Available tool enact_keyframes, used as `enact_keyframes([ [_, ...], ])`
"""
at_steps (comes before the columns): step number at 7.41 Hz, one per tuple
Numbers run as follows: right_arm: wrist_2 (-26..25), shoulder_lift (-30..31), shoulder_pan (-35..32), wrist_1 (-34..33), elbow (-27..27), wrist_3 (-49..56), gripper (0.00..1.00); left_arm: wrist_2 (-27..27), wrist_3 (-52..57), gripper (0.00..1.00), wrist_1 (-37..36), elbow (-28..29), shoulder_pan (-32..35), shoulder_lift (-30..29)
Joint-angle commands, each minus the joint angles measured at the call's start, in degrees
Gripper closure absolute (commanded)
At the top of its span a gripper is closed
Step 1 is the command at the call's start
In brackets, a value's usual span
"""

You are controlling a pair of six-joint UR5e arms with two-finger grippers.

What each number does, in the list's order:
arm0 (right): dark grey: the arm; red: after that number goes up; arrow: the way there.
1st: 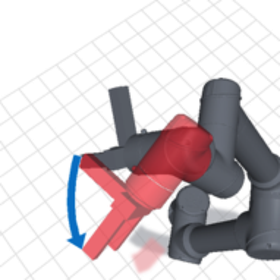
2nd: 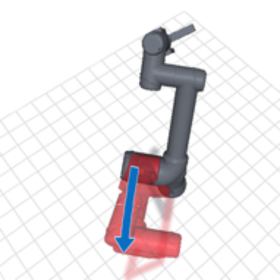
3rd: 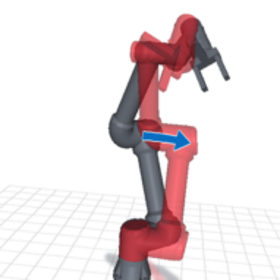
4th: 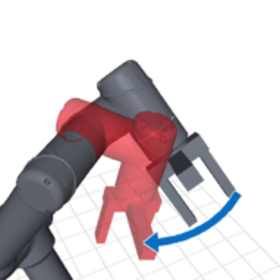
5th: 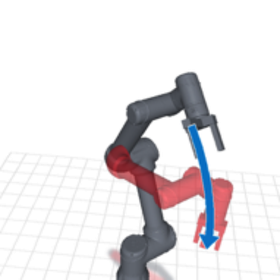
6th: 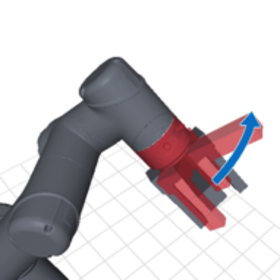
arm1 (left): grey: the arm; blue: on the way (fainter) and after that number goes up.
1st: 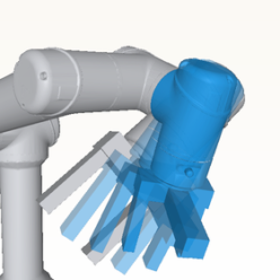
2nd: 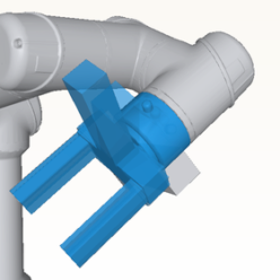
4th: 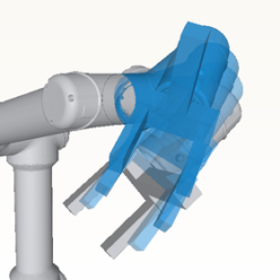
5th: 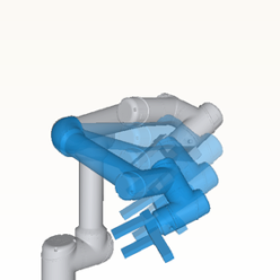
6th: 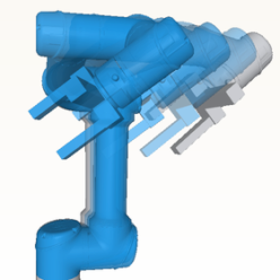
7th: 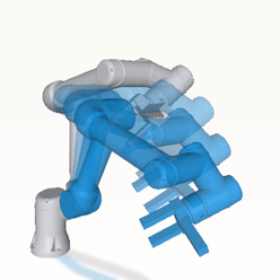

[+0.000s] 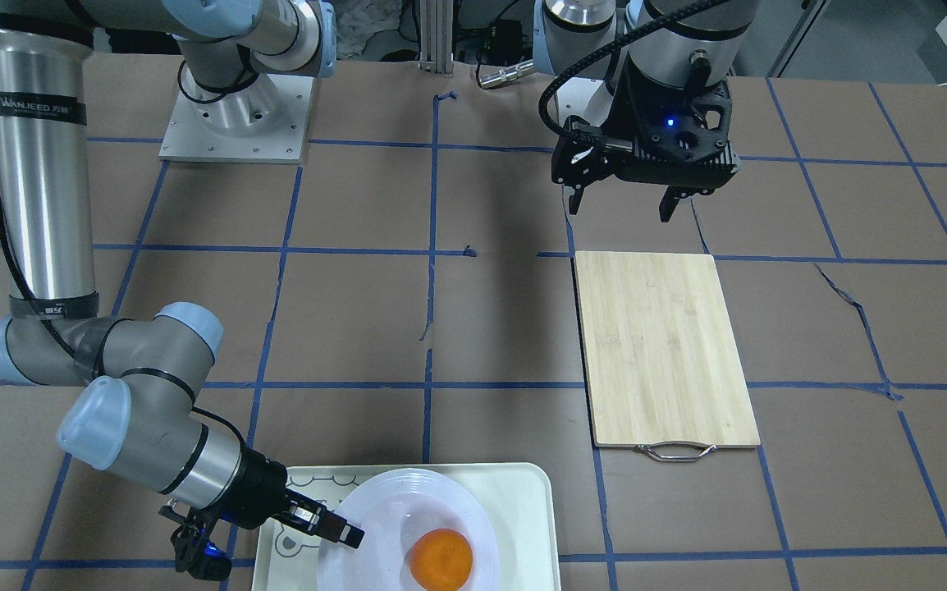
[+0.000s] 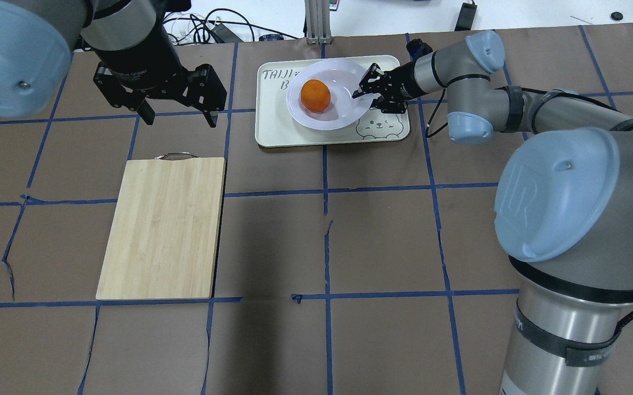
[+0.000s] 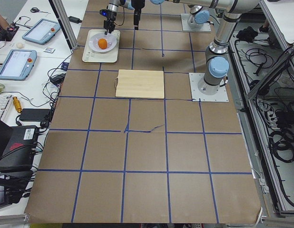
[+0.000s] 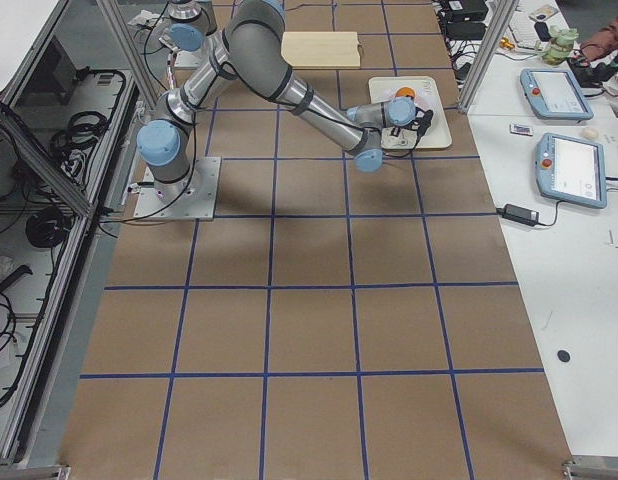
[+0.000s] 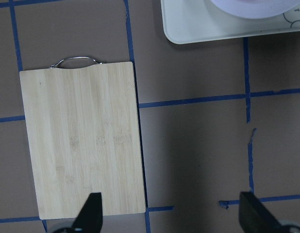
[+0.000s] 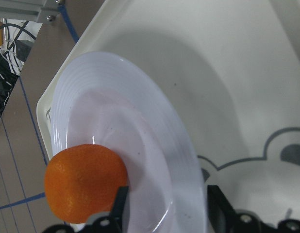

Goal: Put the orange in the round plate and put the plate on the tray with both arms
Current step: 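Release the bowl rim and raise the right gripper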

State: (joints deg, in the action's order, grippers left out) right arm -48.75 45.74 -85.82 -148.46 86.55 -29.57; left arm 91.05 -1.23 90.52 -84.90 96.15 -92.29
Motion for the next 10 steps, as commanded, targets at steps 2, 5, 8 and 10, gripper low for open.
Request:
enact_keyframes([
  [2, -10.25, 3.54, 3.46, 2.28, -0.06, 6.95, 0.0, 0.0, 0.0, 0.0, 0.0, 0.0, 0.0, 0.0],
  [5, -28.82, 18.89, 3.56, 29.63, -1.9, 17.62, 0.0, 0.0, 0.0, 0.0, 0.0, 0.0, 0.0, 0.0],
  [8, -42.08, 32.18, -1.34, 46.97, -1.91, 19.2, 0.0, 0.0, 0.0, 0.0, 0.0, 0.0, 0.0, 0.0],
  [10, -45.03, 38.87, -5.57, 54.47, -1.9, 19.29, 0.0, 0.0, 0.0, 0.0, -0.08, 0.0, 0.0, 0.0],
])
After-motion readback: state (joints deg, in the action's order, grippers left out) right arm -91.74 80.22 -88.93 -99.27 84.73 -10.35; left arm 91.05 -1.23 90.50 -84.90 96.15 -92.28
